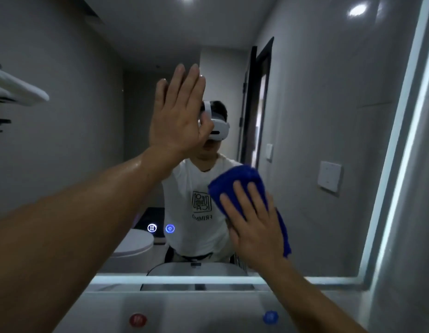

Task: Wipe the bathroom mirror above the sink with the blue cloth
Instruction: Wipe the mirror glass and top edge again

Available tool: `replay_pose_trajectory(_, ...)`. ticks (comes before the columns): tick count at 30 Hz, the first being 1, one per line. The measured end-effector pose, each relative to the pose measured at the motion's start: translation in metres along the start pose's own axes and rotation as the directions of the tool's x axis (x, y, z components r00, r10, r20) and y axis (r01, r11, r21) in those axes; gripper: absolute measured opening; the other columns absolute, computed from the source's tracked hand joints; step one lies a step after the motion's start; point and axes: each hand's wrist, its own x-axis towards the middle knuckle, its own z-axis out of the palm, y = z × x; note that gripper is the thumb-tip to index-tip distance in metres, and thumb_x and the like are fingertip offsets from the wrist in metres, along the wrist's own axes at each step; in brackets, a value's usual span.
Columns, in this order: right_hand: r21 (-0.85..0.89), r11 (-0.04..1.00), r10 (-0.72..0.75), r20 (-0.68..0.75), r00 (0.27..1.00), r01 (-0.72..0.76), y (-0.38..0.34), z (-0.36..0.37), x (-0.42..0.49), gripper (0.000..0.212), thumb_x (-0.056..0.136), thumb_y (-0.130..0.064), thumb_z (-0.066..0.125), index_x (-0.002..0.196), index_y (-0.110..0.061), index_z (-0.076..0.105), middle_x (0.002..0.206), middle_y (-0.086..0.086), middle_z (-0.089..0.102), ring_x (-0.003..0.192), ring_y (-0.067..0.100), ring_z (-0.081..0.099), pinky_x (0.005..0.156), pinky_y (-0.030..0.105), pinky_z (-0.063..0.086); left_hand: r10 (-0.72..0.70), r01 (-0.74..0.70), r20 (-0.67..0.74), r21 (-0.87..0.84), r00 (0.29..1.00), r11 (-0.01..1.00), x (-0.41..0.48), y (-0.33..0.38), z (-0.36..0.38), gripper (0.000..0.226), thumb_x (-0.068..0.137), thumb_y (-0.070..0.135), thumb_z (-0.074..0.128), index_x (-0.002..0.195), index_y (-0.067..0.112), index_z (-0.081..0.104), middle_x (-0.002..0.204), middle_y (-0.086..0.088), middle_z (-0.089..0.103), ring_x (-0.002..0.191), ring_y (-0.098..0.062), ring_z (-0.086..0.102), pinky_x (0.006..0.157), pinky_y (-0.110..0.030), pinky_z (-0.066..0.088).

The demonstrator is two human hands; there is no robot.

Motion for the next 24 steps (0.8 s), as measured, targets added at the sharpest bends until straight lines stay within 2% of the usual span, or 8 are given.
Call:
replay_pose_trajectory(3, -0.019, 0.993, -0.117, 0.115, 0.986, 0.12, -0.01, 0.008, -0.064, 0.076, 0.087, -0.023, 0.06, 0.155, -0.024, 0.027, 0.165, 0.005, 0.012, 0.152, 0.029, 0.012, 0.122, 0.052, 0.008, -0.004, 0.004, 0.02, -0.016, 1.0, 1.0, 0.001, 0.001, -0.003, 0.067, 0.094, 0.039, 0.034, 0.154, 0.01, 0.028, 0.165, -0.009, 0.019, 0.153, -0.025, 0.011, 0.123, -0.049, 0.006)
replay_pose_trajectory(6, 0.014, 0.976, -0.216, 0.128, 0.968, 0.216, 0.011, -0.004, -0.047, 0.071, 0.087, -0.024, 0.06, 0.153, -0.025, 0.033, 0.163, 0.006, 0.021, 0.151, 0.028, 0.015, 0.121, 0.053, 0.013, 0.008, -0.008, 0.031, -0.012, 0.999, 1.0, -0.007, -0.001, -0.009, 0.07, 0.094, 0.04, 0.033, 0.156, 0.01, 0.023, 0.165, -0.01, 0.016, 0.153, -0.025, 0.008, 0.123, -0.049, 0.005)
replay_pose_trajectory(8, 0.011, 0.995, -0.103, 0.051, 0.993, 0.102, 0.024, -0.015, 0.0, 0.067, 0.088, -0.024, 0.057, 0.152, -0.024, 0.034, 0.161, 0.008, 0.022, 0.151, 0.031, 0.015, 0.12, 0.054, 0.012, 0.052, -0.052, 0.016, -0.008, 0.999, 0.999, -0.023, -0.001, -0.011, 0.071, 0.094, 0.038, 0.037, 0.157, 0.009, 0.021, 0.165, -0.011, 0.016, 0.153, -0.026, 0.01, 0.123, -0.051, 0.007)
replay_pose_trajectory(11, 0.081, 0.97, 0.235, -0.057, 0.97, -0.23, 0.026, -0.027, 0.066, 0.065, 0.089, -0.02, 0.052, 0.152, -0.019, 0.036, 0.161, 0.011, 0.024, 0.149, 0.031, 0.014, 0.12, 0.052, 0.008, 0.118, -0.118, -0.008, -0.007, 0.993, 0.993, -0.058, 0.003, -0.003, 0.069, 0.095, 0.032, 0.045, 0.155, 0.005, 0.026, 0.163, -0.014, 0.02, 0.152, -0.028, 0.015, 0.122, -0.053, 0.013)
replay_pose_trajectory(13, 0.077, 0.956, 0.287, -0.083, 0.954, -0.281, 0.015, -0.022, 0.07, 0.068, 0.088, -0.017, 0.058, 0.153, -0.017, 0.035, 0.161, 0.013, 0.023, 0.15, 0.032, 0.013, 0.121, 0.054, 0.01, 0.122, -0.123, -0.007, -0.007, 0.992, 0.992, -0.078, 0.01, 0.003, 0.067, 0.096, 0.031, 0.046, 0.154, 0.004, 0.028, 0.163, -0.015, 0.022, 0.152, -0.029, 0.018, 0.121, -0.055, 0.015)
replay_pose_trajectory(19, 0.031, 0.999, 0.015, 0.1, 0.995, -0.018, -0.047, 0.016, -0.084, 0.083, 0.084, -0.02, 0.065, 0.155, -0.023, 0.022, 0.166, 0.009, 0.005, 0.152, 0.03, 0.004, 0.121, 0.054, 0.004, 0.133, -0.133, 0.033, 0.014, 0.991, 0.991, -0.102, 0.029, 0.019, 0.064, 0.098, 0.032, 0.038, 0.155, 0.006, 0.027, 0.163, -0.014, 0.023, 0.152, -0.028, 0.017, 0.122, -0.053, 0.014)
replay_pose_trajectory(22, 0.004, 0.996, -0.087, 0.152, 0.985, 0.087, -0.054, 0.023, -0.15, 0.075, 0.087, -0.02, 0.07, 0.153, -0.022, 0.035, 0.162, 0.009, 0.024, 0.15, 0.03, 0.021, 0.121, 0.054, 0.014, 0.134, -0.135, 0.034, 0.049, 0.99, 0.99, -0.102, 0.027, 0.021, 0.064, 0.099, 0.033, 0.035, 0.155, 0.005, 0.026, 0.163, -0.014, 0.021, 0.152, -0.029, 0.017, 0.122, -0.054, 0.014)
replay_pose_trajectory(24, 0.003, 0.992, -0.122, 0.156, 0.98, 0.123, -0.035, 0.018, -0.155, 0.067, 0.09, -0.021, 0.064, 0.152, -0.026, 0.037, 0.162, 0.007, 0.022, 0.15, 0.028, 0.019, 0.121, 0.054, 0.013, 0.139, -0.14, 0.026, 0.034, 0.99, 0.99, -0.103, 0.028, 0.021, 0.064, 0.099, 0.033, 0.035, 0.155, 0.005, 0.025, 0.163, -0.015, 0.022, 0.152, -0.03, 0.017, 0.121, -0.054, 0.014)
